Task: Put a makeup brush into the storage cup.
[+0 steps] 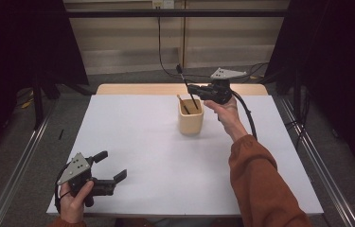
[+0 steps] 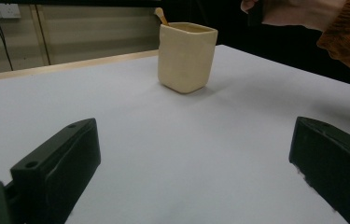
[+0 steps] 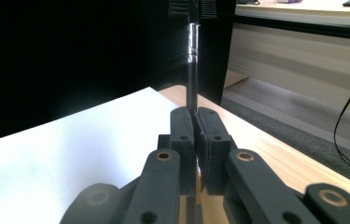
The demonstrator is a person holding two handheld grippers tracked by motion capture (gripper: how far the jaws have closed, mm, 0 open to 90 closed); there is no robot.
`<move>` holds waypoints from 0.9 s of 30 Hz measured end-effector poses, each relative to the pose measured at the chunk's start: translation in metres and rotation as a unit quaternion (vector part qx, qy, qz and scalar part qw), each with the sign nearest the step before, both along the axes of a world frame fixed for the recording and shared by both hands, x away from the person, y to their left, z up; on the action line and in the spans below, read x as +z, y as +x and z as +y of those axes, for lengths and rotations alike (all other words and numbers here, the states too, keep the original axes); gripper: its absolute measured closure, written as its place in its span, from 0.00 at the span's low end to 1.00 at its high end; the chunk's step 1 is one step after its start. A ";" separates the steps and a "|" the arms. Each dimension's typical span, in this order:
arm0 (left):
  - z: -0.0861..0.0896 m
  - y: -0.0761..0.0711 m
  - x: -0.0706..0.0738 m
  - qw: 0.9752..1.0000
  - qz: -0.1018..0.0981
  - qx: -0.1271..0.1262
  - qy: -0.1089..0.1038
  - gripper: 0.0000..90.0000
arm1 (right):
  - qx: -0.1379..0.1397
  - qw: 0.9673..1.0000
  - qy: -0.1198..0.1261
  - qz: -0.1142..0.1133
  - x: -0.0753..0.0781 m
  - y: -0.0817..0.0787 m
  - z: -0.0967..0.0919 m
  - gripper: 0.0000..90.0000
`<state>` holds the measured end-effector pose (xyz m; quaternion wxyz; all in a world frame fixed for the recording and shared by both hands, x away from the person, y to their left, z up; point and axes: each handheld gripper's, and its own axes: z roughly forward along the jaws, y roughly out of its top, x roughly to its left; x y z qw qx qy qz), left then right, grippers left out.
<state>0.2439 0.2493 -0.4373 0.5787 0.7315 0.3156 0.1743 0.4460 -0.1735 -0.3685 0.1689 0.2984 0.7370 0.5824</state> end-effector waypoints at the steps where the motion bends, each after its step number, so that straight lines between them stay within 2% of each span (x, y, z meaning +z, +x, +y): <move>1: 0.000 0.000 0.000 1.000 0.000 0.000 0.000 0.02 | 0.000 1.000 -0.001 0.000 -0.002 0.000 0.001 0.96; 18: 0.001 -0.001 0.000 1.000 0.000 0.001 0.001 0.02 | 0.006 1.000 -0.016 0.009 -0.017 0.000 0.005 0.96; 27: 0.001 -0.001 0.000 1.000 0.000 0.001 0.001 0.02 | 0.003 1.000 -0.019 0.016 -0.027 -0.002 0.002 0.96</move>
